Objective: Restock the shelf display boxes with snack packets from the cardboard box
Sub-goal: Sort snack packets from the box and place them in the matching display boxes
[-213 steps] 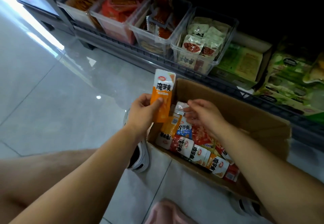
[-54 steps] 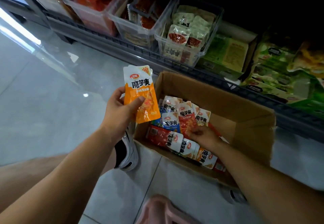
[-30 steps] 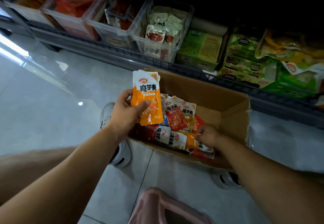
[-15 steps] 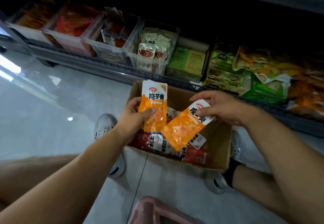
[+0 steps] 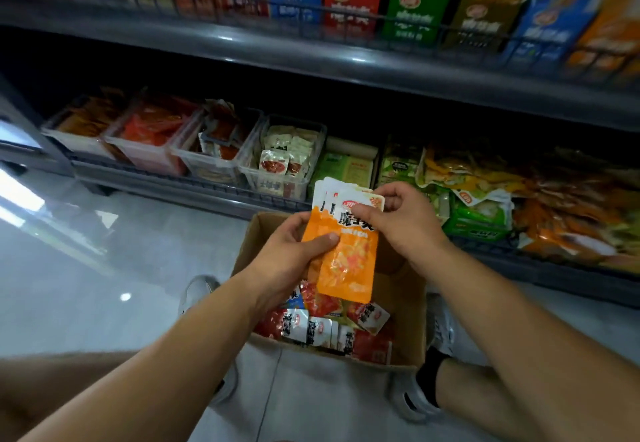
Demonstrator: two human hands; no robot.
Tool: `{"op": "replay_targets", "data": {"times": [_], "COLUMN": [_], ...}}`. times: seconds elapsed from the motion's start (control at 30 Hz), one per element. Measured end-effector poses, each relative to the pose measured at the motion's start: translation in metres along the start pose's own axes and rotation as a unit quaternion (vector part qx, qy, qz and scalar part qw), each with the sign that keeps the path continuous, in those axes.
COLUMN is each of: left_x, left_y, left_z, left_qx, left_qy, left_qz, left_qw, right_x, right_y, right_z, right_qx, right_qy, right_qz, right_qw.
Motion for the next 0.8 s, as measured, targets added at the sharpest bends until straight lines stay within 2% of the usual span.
{"op": "replay_targets", "data": {"times": [0.07,0.13,0.23,0.4,0.63,0.8], "left_x": [-0.013,-0.028,-0.055,-0.111,-0.175,-0.216], "left_y": [-0.002,-0.005,-0.010,-0.019,-0.013,-0.001], "left_z": [0.002,0.006,0.023,0.082,0.155,0.197], "left_qx": [-0.028,-0.051,-0.056,-0.039,-0.005,0.006], "left_qy": [0.011,0.028,0.058,0.098,0.100,0.161], "left_qz": [0.022,0.045,0.089,0.172,0.242,0.291], "left_qw": [0.999,0.997,0.993,0.979,0.965,0.943], "right_x": [0.006,0.013,0.035,0.074,0.130,0.168], "right_y": [-0.008,-0.019,-0.033,-0.032,-0.020,-0.009], "right_z": [-0.004,-0.004,-0.013,-0.063,-0.129,-0.168], "right_qx": [0.005,0.058,0.127,0.074,0.006,-0.032], "right_qy": [0.024,0.040,0.046,0.105,0.087,0.087], "right_qz": [0.016,0.034,0.013,-0.027,-0.098,-0.152], "right_qw": [1.000,0.997,0.991,0.991,0.991,0.984]}}
Point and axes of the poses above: each hand's wrist, its own y-axis towards the middle knuckle, its own z-axis out of the palm, x = y × z, the point moved 10 cm from there along y, towards the middle knuckle, and after that the axes turned 5 degrees about y, right-handed, at the moved point
